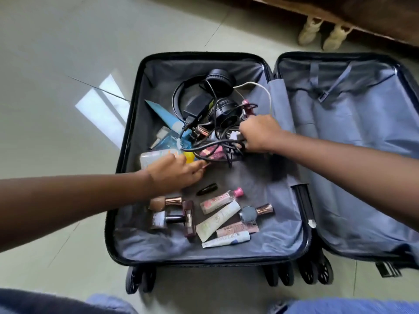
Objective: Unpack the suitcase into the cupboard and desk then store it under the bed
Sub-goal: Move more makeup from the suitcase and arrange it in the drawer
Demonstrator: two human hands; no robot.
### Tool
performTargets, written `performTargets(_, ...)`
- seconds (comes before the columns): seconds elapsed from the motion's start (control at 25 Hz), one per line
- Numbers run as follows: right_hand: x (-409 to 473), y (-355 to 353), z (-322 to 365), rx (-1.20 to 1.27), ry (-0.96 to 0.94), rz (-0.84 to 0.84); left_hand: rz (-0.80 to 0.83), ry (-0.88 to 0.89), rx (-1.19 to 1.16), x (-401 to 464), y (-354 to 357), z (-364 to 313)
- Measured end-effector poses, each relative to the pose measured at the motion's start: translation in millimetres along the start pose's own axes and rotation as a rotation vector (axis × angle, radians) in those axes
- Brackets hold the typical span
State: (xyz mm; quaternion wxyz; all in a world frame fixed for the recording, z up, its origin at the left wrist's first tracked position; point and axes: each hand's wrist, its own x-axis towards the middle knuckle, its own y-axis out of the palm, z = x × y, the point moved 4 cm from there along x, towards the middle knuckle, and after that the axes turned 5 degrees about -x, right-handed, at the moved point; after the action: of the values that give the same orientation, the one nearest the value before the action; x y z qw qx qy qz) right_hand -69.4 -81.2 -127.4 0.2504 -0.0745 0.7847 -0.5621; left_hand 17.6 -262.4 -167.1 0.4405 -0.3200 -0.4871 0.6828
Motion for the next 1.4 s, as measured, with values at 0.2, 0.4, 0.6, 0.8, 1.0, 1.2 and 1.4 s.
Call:
performTargets(0.2, -7, -14, 2, 0.11, 0.138, 0.305, -0.022, -0.034, -0.08, -15, -8, 33)
performTargets(0.4, -31, -25, 57, 0.058, -0.267, 0.457, 0.048, -0.119, -0.2, -27, -3, 33)
performTargets(0.6, -30, 14, 114, 0.046, -0.488, 0.051, 0.08, -0.401, -0.347, -40, -4, 41)
performTargets(0.8, -20, 29, 122, -0.042, -0.499, -0.021, 0.062, -0.431, -0.367, -40, -5, 45)
performTargets(1.0, -16, 25, 127, 0.025, -0.368, 0.02, 0.159, -0.522, -0.397, -38, 0, 44)
performTargets(1.2, -26, 24, 105, 0.444, -0.446, 0.558, 0.323, -0.541, -0.373, -32, 4, 39)
performTargets(1.4, -35, 20, 77, 0.602, -0.414, 0.913, 0.385, -0.603, -0.696, -27, 14, 13)
